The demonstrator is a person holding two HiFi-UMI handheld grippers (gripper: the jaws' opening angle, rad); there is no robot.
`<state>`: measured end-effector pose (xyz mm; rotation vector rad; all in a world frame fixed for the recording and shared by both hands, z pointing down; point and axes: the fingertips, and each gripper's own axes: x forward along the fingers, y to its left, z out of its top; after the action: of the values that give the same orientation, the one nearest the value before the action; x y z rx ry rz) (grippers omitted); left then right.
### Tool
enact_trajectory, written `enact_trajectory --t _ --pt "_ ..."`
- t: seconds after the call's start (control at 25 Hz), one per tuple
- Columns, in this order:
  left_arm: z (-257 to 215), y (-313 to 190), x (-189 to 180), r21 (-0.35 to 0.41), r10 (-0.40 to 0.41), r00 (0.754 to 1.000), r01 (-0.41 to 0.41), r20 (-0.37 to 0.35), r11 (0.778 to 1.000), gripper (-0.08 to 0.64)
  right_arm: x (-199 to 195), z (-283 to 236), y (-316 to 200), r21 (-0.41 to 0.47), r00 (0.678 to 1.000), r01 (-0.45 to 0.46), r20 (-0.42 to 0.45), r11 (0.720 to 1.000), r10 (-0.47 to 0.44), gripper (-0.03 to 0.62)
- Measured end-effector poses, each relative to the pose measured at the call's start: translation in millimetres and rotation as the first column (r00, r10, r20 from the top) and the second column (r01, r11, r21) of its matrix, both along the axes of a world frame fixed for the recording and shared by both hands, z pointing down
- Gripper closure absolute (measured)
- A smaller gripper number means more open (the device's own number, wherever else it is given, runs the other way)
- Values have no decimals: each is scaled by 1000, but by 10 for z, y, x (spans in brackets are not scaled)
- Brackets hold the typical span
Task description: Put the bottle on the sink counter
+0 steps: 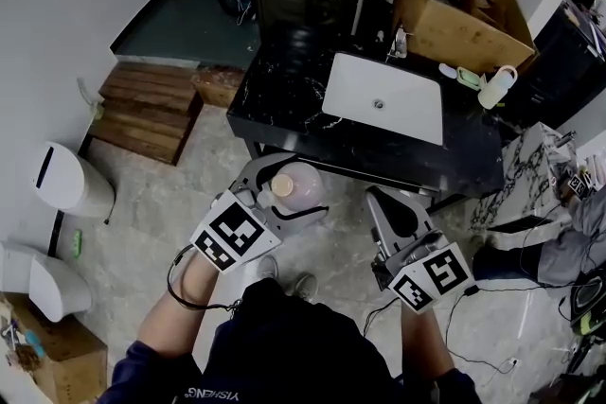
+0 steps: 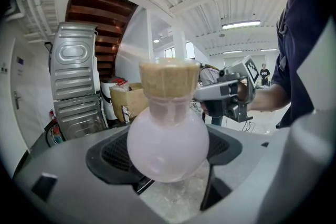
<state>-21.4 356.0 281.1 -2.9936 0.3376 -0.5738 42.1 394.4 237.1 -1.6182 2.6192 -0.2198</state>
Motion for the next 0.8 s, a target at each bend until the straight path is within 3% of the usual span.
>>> enact_trajectory --t 0.44,0.8 --pt "91 -248 137 -6 -8 1000 8 8 1000 163 134 88 -251 -8 1000 11 9 1000 -11 566" --pt "169 -751 219 -17 -7 1000 7 6 1000 163 218 179 -748 -28 1000 6 6 1000 -6 566"
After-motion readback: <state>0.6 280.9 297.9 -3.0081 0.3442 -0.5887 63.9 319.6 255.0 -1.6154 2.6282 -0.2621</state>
